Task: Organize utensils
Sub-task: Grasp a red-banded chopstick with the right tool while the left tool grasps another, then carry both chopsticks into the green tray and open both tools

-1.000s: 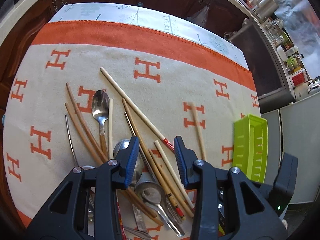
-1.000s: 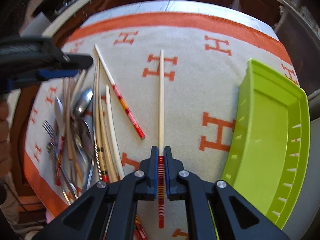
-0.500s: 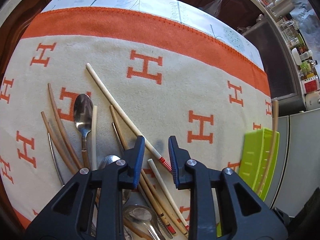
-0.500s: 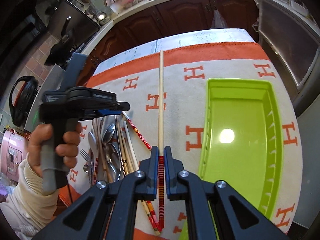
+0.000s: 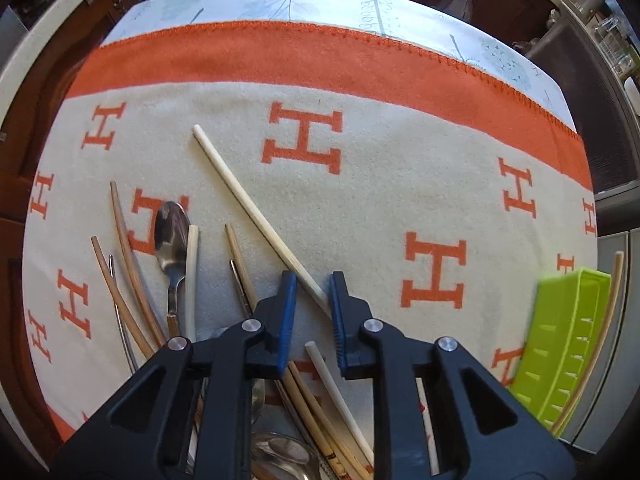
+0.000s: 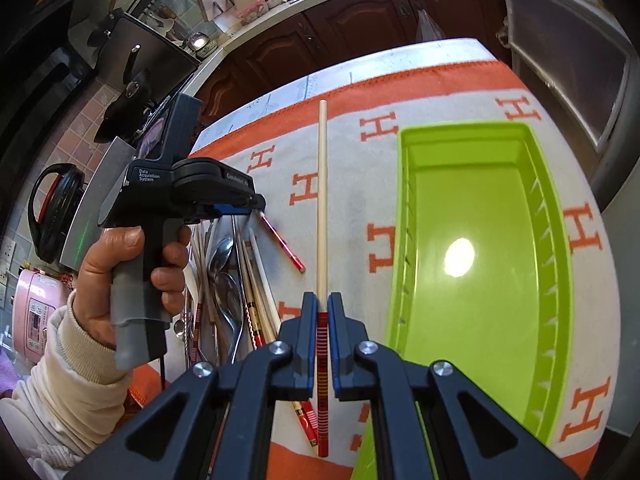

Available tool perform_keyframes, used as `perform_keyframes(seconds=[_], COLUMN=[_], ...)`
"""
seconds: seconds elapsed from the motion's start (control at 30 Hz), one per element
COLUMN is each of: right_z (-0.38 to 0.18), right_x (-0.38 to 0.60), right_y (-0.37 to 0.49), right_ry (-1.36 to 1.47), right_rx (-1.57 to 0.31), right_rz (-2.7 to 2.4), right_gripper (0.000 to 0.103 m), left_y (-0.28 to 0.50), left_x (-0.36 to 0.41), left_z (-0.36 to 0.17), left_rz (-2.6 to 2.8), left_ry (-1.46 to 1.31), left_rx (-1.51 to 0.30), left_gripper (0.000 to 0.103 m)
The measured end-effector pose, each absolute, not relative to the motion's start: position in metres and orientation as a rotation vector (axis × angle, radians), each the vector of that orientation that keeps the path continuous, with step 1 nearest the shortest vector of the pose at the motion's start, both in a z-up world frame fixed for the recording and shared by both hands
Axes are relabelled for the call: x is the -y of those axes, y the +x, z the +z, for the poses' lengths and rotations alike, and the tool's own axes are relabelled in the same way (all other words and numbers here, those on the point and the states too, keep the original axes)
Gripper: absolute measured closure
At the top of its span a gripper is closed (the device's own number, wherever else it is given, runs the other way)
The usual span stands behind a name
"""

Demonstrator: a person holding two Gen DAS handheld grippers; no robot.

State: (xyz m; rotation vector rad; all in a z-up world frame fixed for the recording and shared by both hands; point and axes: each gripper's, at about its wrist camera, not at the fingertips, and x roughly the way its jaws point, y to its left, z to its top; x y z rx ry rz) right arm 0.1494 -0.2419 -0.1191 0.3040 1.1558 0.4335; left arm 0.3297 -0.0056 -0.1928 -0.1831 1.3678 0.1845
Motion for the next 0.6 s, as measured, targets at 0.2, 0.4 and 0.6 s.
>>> perform_keyframes(seconds=[0.2, 0.4, 0.6], right_z=[-0.128, -0.123, -0.120], right_x=[0.251, 0.264, 0.271], right_y=[0.143, 0.139, 0.136], right_ry=[0.365, 0.420, 0.442], right_rx=[-1.165, -1.138, -1.120], right_rz=[0.428, 0.418, 0.404], right_gripper=[0.098, 0.098, 0.098], left_y=[0.320, 0.308, 0.298], left_x=[0.025, 0.036, 0.044], left_z=[-0.192, -0.183, -0.160], left_rz=[0.226, 0.132, 0.071], left_ry=[-0.157, -0.214, -0.250], left_rx=[-1.276, -1.247, -1.236], left_gripper=[0.096, 0.100, 0.100])
